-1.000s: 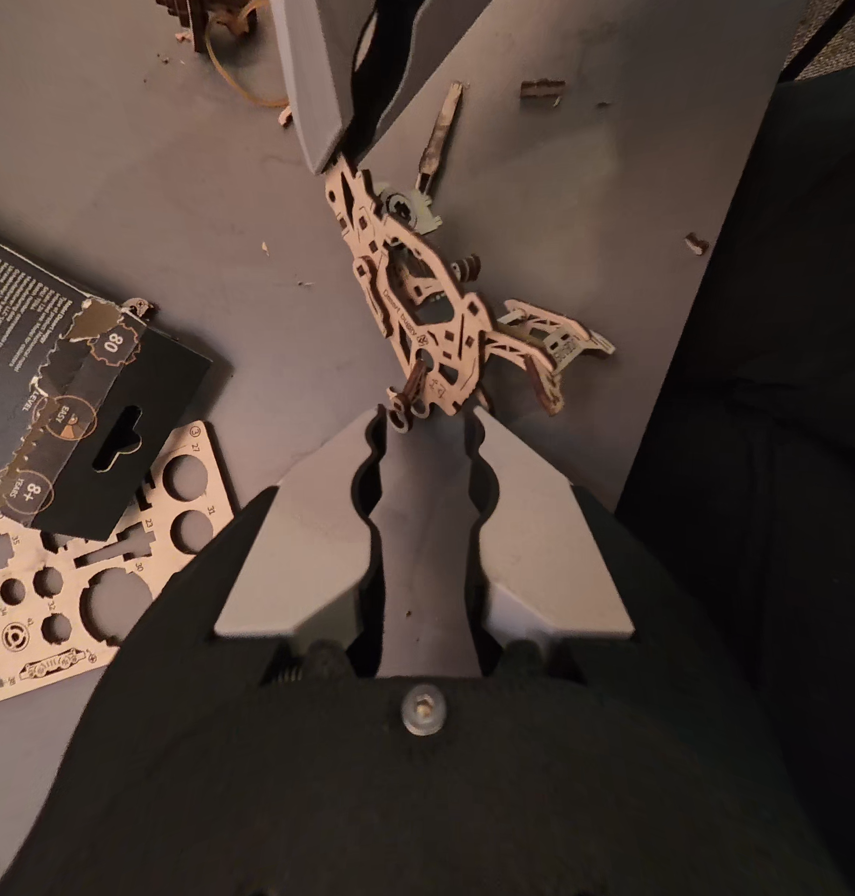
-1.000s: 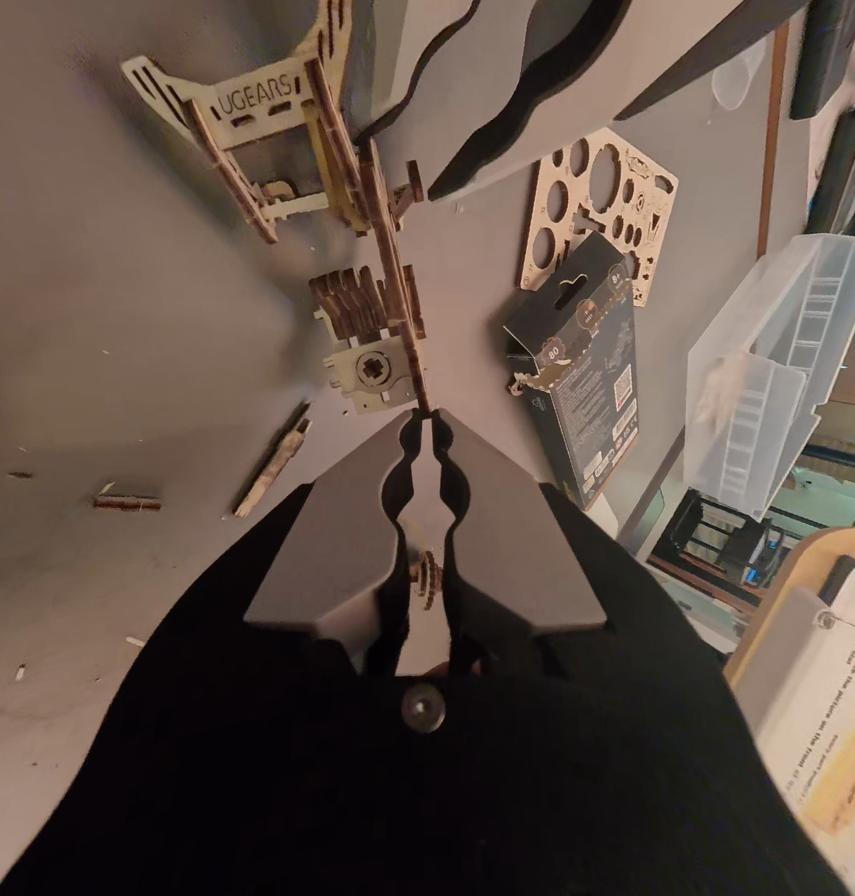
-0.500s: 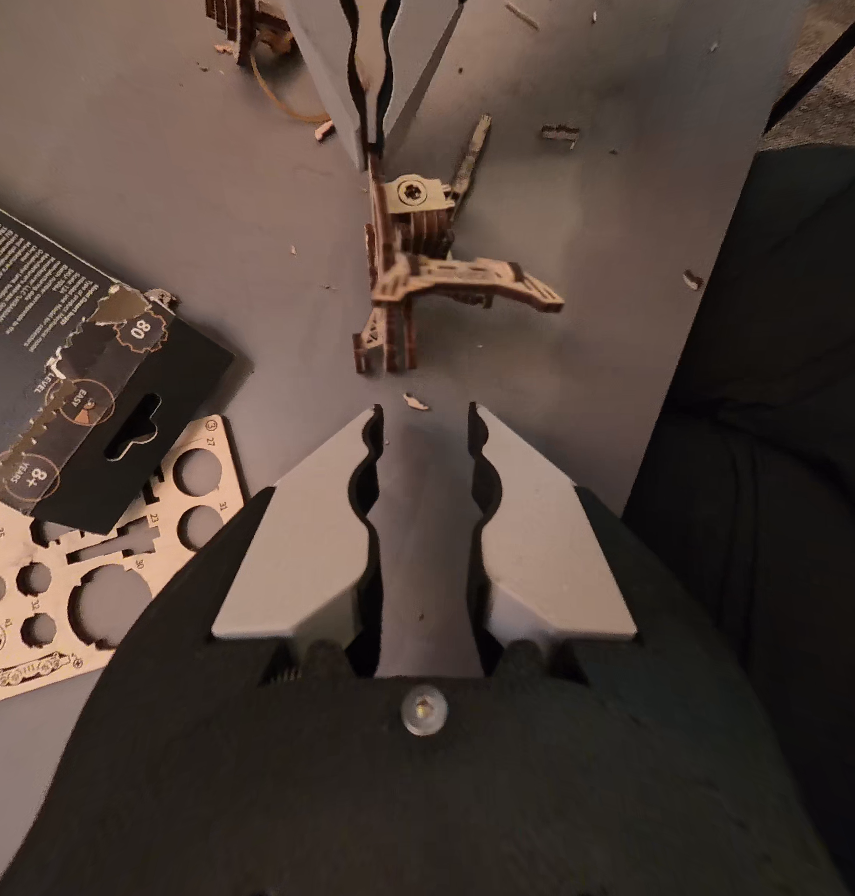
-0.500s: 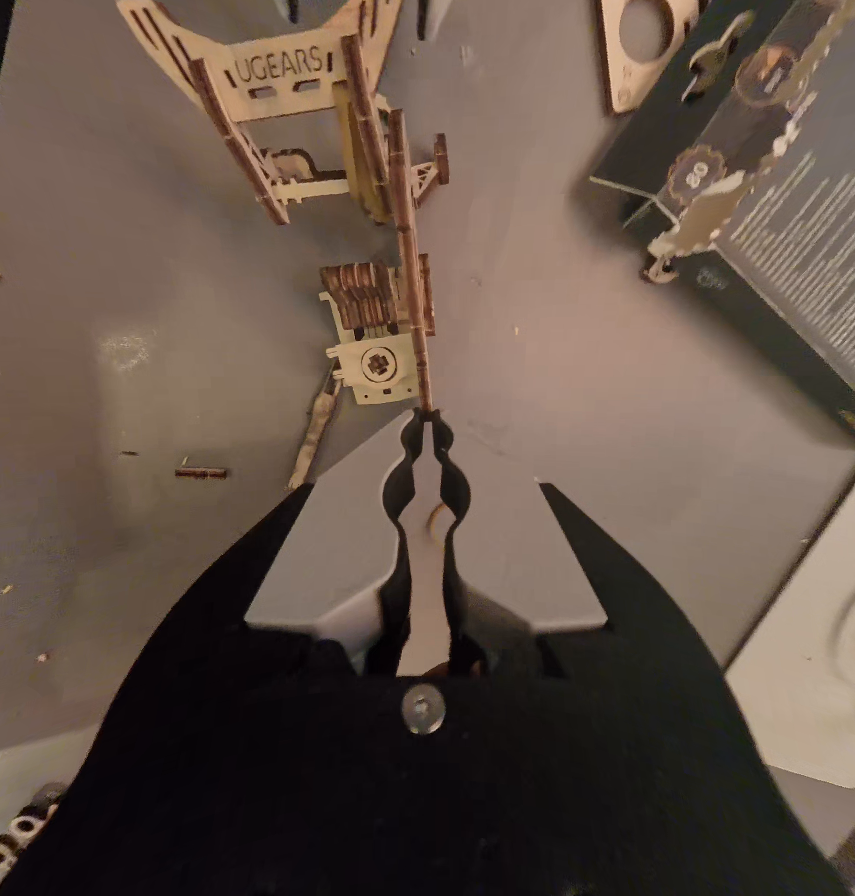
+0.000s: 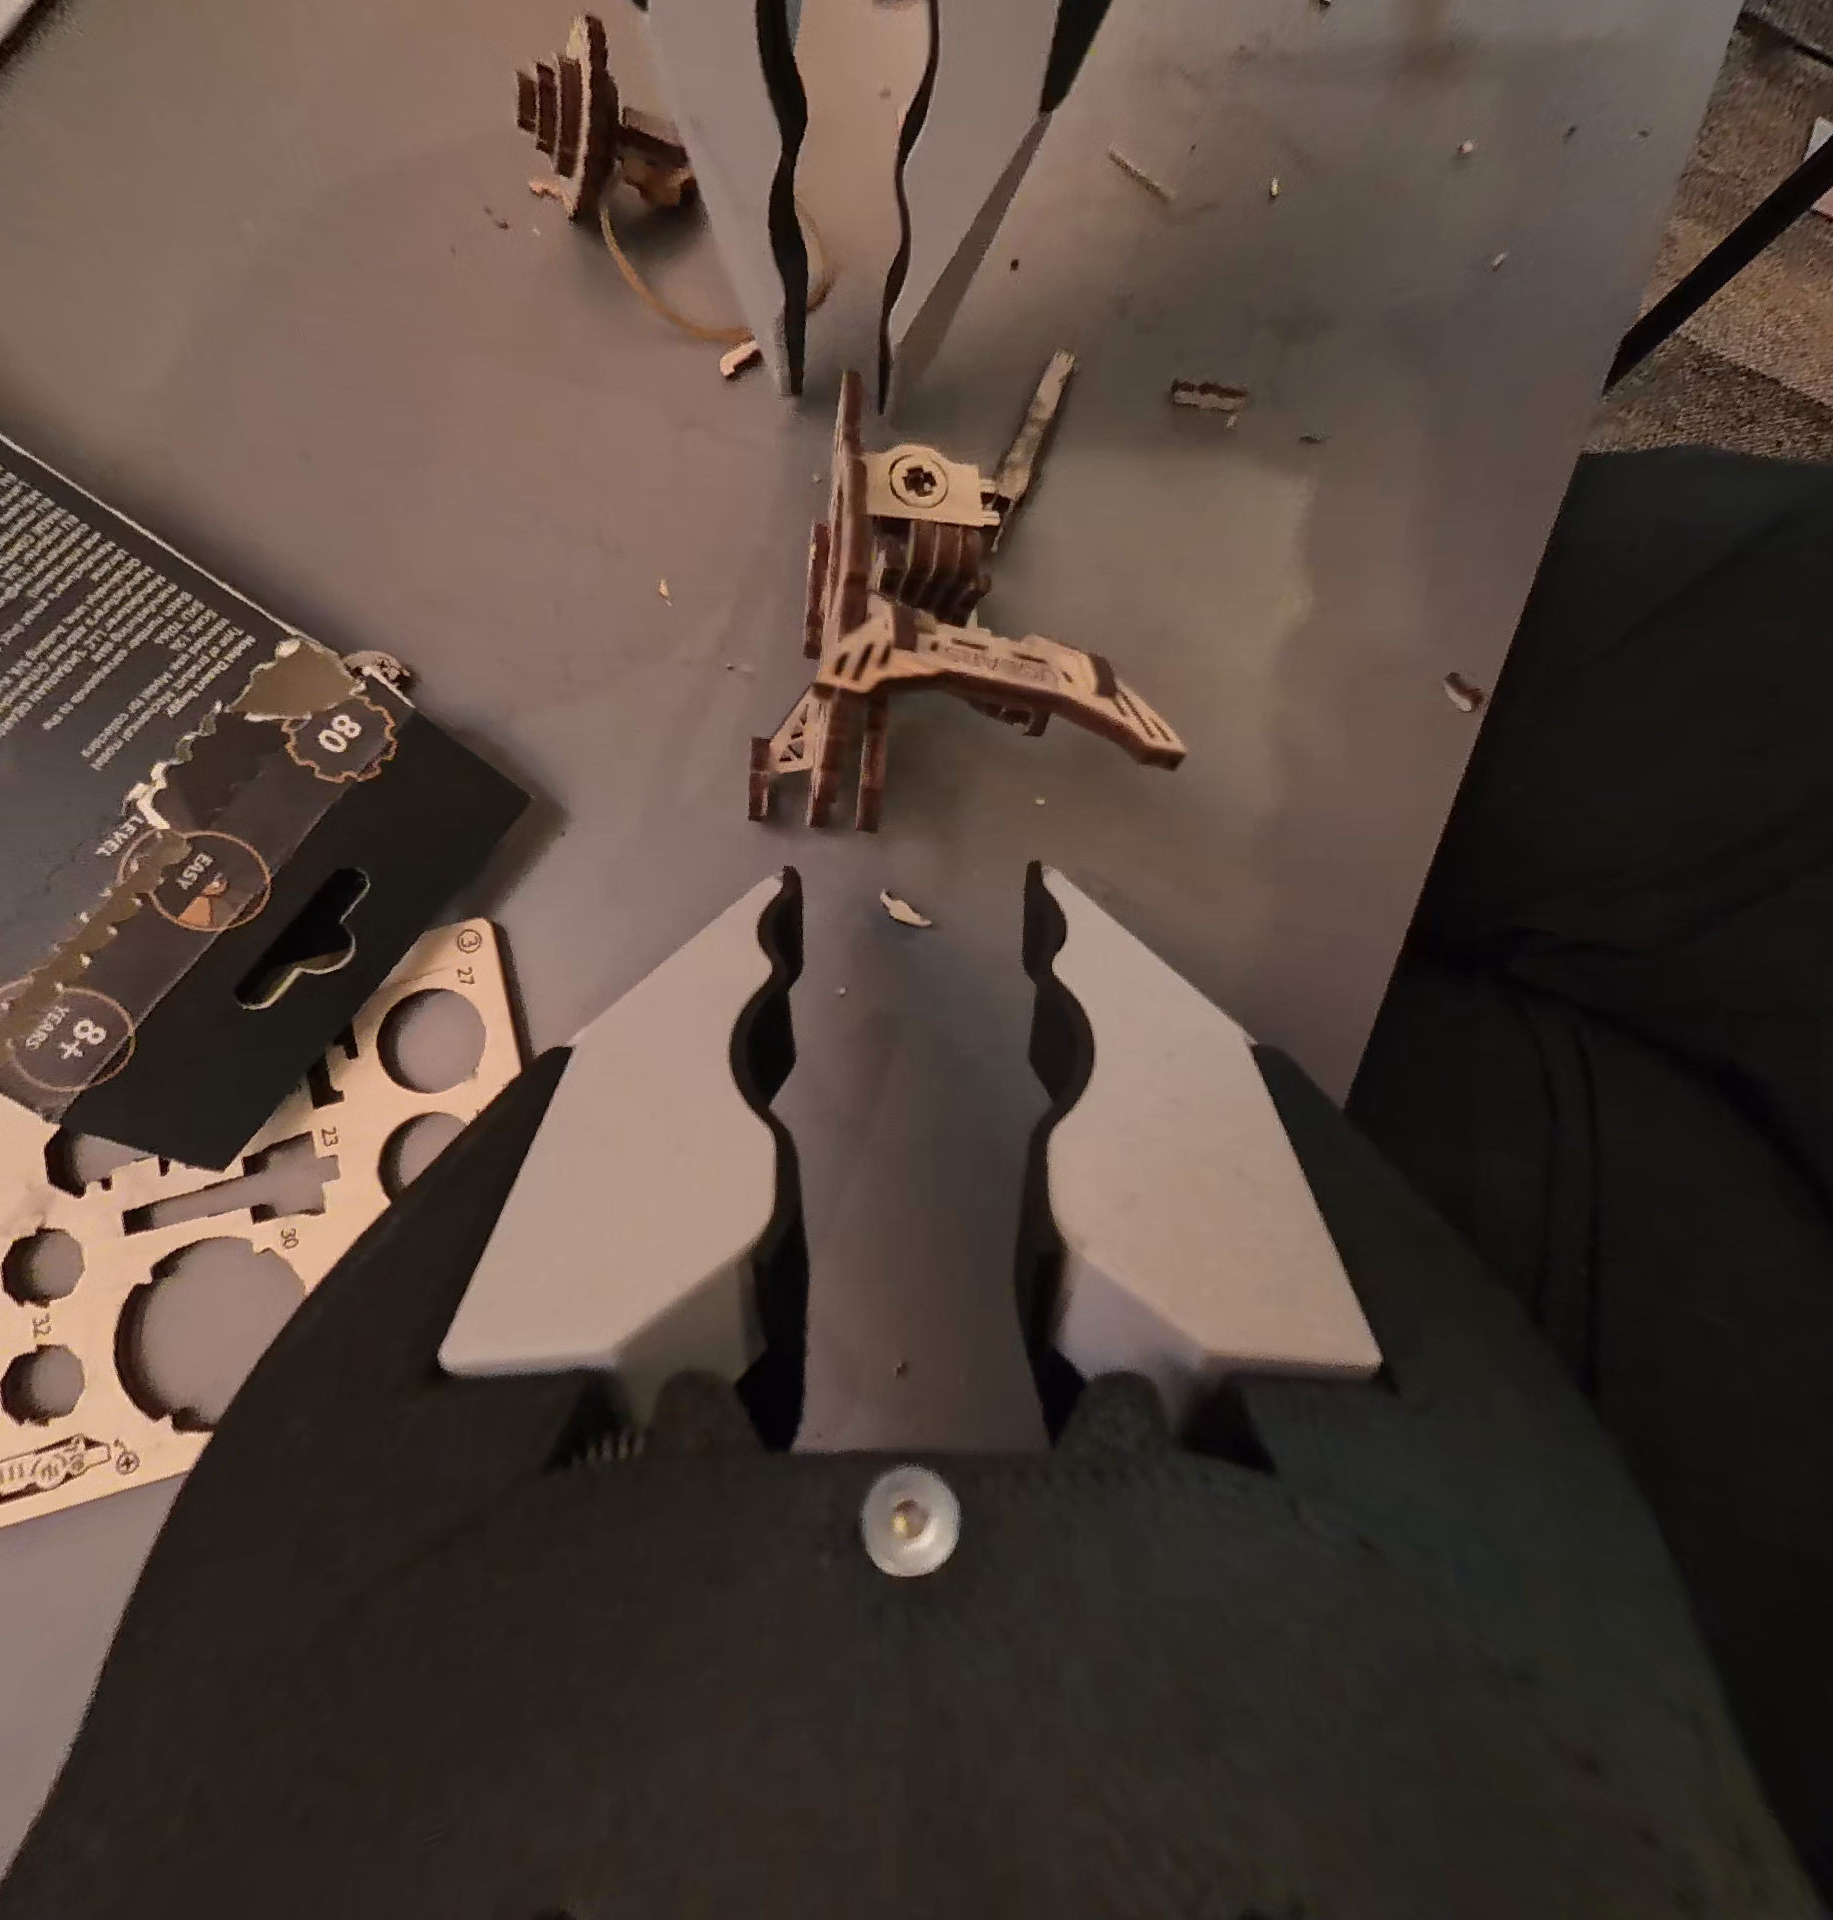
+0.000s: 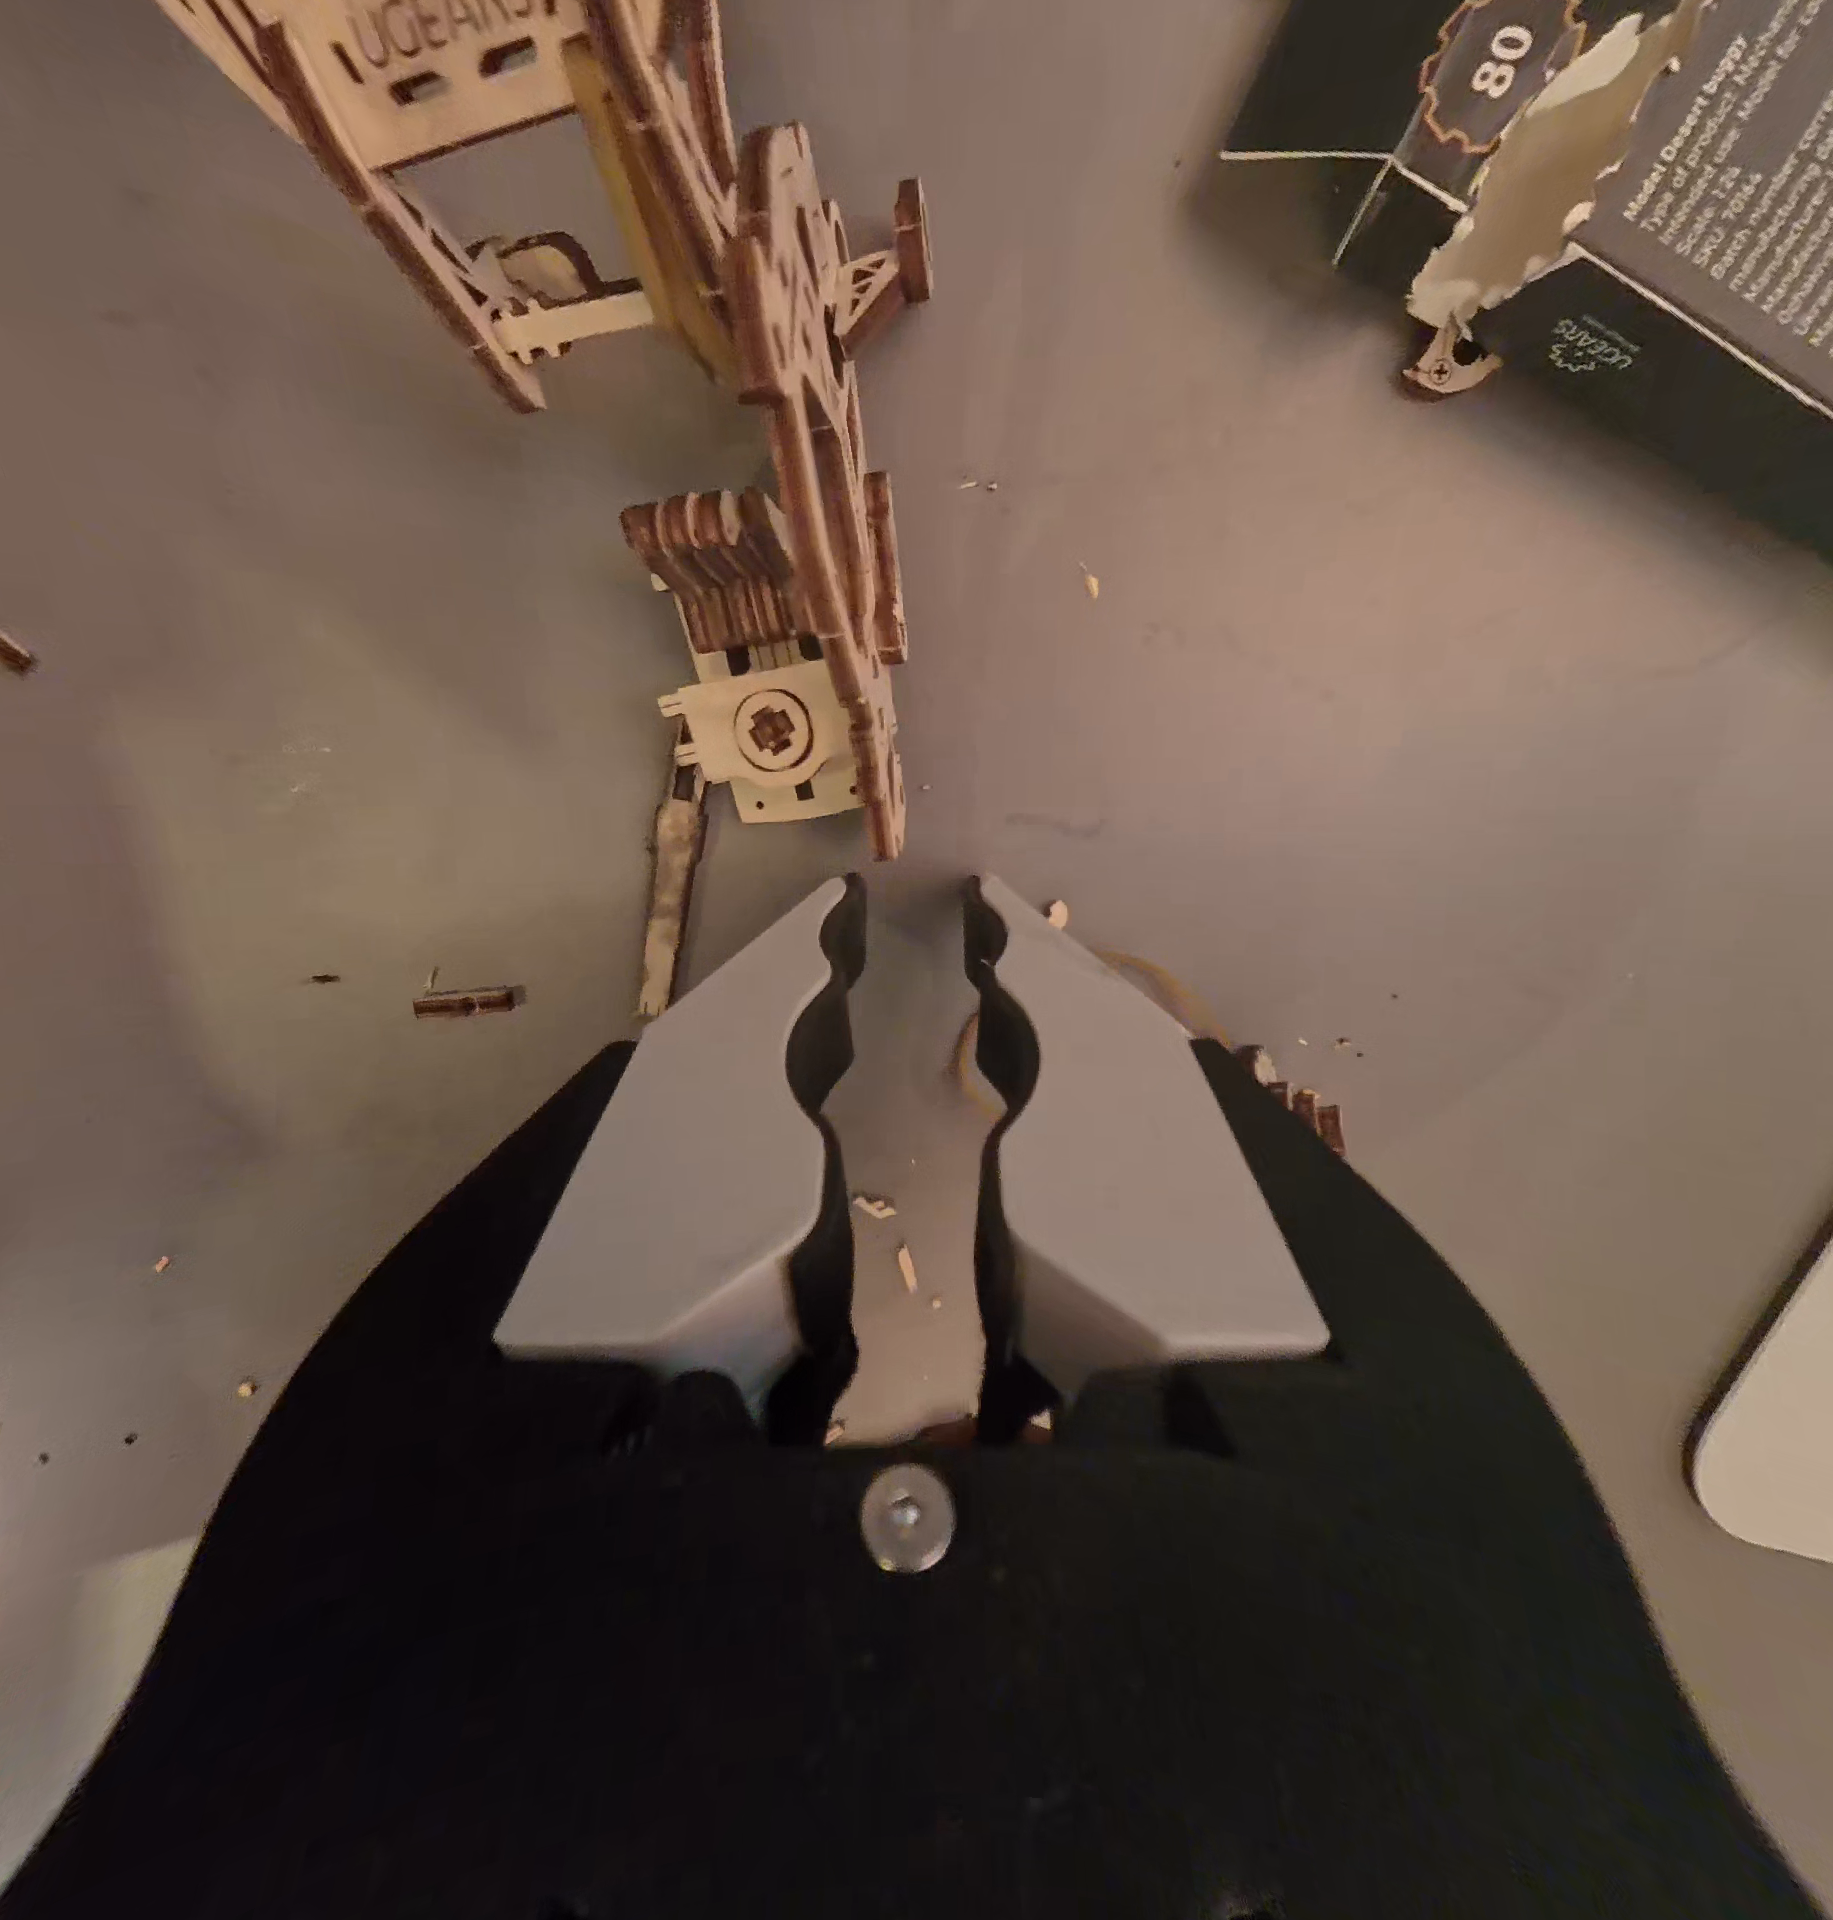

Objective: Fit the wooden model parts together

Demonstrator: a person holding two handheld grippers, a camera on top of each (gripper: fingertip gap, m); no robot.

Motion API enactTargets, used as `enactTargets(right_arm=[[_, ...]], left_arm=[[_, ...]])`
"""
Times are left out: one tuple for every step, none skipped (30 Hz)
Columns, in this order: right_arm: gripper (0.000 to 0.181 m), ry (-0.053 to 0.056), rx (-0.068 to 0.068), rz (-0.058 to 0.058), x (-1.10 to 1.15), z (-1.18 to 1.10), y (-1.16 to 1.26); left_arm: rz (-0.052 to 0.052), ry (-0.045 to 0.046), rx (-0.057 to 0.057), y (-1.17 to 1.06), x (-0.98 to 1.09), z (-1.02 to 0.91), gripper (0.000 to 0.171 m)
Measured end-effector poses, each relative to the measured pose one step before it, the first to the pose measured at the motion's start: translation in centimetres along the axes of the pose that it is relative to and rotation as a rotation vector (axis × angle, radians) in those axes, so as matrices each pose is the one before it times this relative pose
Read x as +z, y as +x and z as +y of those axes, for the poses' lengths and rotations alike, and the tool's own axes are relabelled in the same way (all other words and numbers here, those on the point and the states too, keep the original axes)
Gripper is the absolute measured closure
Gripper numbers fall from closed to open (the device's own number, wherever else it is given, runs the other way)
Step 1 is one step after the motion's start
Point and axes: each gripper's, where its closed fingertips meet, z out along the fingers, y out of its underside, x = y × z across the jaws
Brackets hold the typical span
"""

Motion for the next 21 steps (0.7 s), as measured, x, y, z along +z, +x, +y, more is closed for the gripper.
enactTargets(right_arm=[[0.165, 0.0020, 0.0003, 0.0111, -0.136, 0.036, 0.003], [0.165, 0.0023, 0.0024, 0.0102, -0.195, 0.056, 0.008], [0.165, 0.0051, 0.0046, 0.0078, -0.255, 0.033, -0.016], [0.166, 0.0053, 0.0075, 0.0116, -0.349, 0.062, 0.043], [0.165, -0.0008, 0.0122, 0.0171, -0.446, 0.180, 0.124], [0.164, -0.0010, 0.0140, 0.0210, -0.574, 0.206, 0.154], [0.161, 0.0099, 0.0154, 0.0205, -0.693, 0.086, 0.102], [0.159, 0.0198, 0.0173, 0.0170, -0.798, -0.019, 0.000], [0.159, 0.0220, 0.0160, 0.0171, -0.855, -0.037, -0.070], [0.159, 0.0191, 0.0145, 0.0225, -0.901, 0.022, -0.060], [0.158, 0.0192, 0.0173, 0.0301, -0.977, 0.010, 0.005], [0.158, 0.0305, 0.0210, 0.0285, -1.035, -0.188, -0.051], [0.158, 0.0421, 0.0259, 0.0165, -1.088, -0.405, -0.277], [0.158, 0.0429, 0.0270, 0.0146, -1.128, -0.504, -0.384], [0.158, 0.0435, 0.0208, 0.0243, -1.167, -0.600, -0.347], [0.158, 0.0533, 0.0154, 0.0162, -1.214, -0.832, -0.565], [0.161, 0.0656, 0.0203, 0.0103, -1.249, -1.137, -0.743], [0.166, 0.0626, 0.0291, 0.0102, -1.229, -1.261, -0.822], [0.171, 0.0471, 0.0226, -0.0009, -1.166, -1.123, -1.097], [0.181, 0.0357, 0.0027, 0.0059, -1.068, -0.894, -1.086], [0.181, 0.0229, -0.0028, 0.0255, -0.938, -0.645, -0.781]], left_arm=[[-0.0004, 0.00294, -0.0029, -0.028, -0.019, -0.046, 0.131], [0.0002, -0.00016, -0.0007, 0.004, -0.015, 0.017, 0.131], [-0.0020, 0.00144, 0.0008, -0.019, -0.019, -0.002, 0.131], [-0.0029, -0.00125, -0.0006, -0.031, -0.037, 0.034, 0.131], [-0.0052, -0.00439, -0.0007, -0.076, -0.101, 0.078, 0.130], [-0.0079, 0.00402, 0.0003, -0.103, -0.192, -0.034, 0.130], [-0.0050, 0.01171, -0.0044, -0.074, -0.270, -0.136, 0.130], [0.0020, 0.01031, -0.0091, 0.011, -0.332, -0.127, 0.133], [0.0053, 0.00634, -0.0037, 0.079, -0.436, -0.047, 0.141], [0.0042, 0.01968, -0.0041, 0.082, -0.496, -0.268, 0.146], [0.0113, 0.03188, -0.0065, 0.215, -0.587, -0.493, 0.150], [0.0018, 0.03607, -0.0134, 0.091, -0.673, -0.598, 0.152], [-0.0027, 0.03863, -0.0112, 0.067, -0.738, -0.704, 0.155], [0.0108, 0.05399, -0.0048, 0.388, -0.843, -1.001, 0.160], [0.0168, 0.07831, -0.0039, 0.631, -0.978, -1.486, 0.168], [0.0040, 0.07313, -0.0058, 0.538, -0.953, -1.560, 0.171], [0.0138, 0.07152, -0.0006, 0.784, -0.844, -1.678, 0.171], [0.0103, 0.07158, 0.0047, 0.895, -0.735, -1.806, 0.171], [0.0036, 0.06962, 0.0120, 0.923, -0.597, -1.751, 0.171], [0.0072, 0.05900, 0.0056, 0.995, -0.399, -1.454, 0.171], [0.0188, 0.04318, -0.0033, 1.203, -0.230, -1.122, 0.171]])
